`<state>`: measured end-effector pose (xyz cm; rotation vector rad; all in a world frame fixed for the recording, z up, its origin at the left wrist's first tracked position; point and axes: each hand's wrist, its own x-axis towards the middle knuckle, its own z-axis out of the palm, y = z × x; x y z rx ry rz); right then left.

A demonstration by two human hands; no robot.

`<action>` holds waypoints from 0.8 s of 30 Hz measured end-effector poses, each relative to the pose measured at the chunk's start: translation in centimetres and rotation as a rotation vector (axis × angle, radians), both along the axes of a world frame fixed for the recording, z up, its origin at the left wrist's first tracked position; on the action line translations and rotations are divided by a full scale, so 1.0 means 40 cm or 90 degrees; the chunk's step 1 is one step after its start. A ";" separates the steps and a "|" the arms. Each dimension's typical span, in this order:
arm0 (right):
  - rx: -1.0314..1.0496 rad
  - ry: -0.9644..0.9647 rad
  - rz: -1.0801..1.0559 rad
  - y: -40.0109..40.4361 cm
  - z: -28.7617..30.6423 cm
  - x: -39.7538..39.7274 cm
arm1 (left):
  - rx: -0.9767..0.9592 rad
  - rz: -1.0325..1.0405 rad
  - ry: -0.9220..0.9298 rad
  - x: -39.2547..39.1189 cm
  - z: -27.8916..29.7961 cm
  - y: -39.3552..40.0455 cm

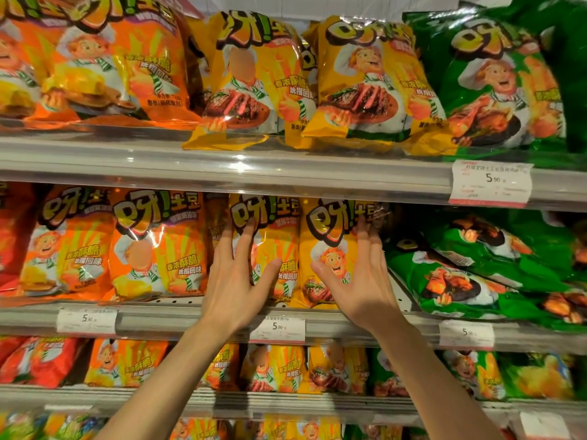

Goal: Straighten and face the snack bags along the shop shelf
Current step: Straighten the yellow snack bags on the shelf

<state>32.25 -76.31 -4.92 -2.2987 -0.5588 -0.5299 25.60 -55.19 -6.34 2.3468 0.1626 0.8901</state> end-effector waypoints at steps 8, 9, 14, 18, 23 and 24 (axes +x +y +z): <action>0.014 -0.015 -0.038 -0.006 -0.009 -0.040 | 0.062 0.027 -0.039 -0.027 0.017 -0.001; 0.034 -0.012 -0.030 -0.007 -0.013 -0.050 | 0.058 0.019 -0.045 -0.035 0.019 0.003; 0.105 0.045 -0.036 -0.036 -0.024 -0.117 | -0.025 -0.066 -0.136 -0.099 0.023 0.025; 0.139 0.054 -0.026 -0.057 -0.034 -0.178 | -0.169 -0.124 -0.108 -0.153 0.006 0.023; 0.179 0.080 -0.021 -0.102 -0.078 -0.240 | -0.298 -0.196 -0.068 -0.200 -0.030 -0.009; 0.202 0.104 -0.014 -0.115 -0.089 -0.249 | -0.311 -0.208 -0.050 -0.207 -0.042 -0.018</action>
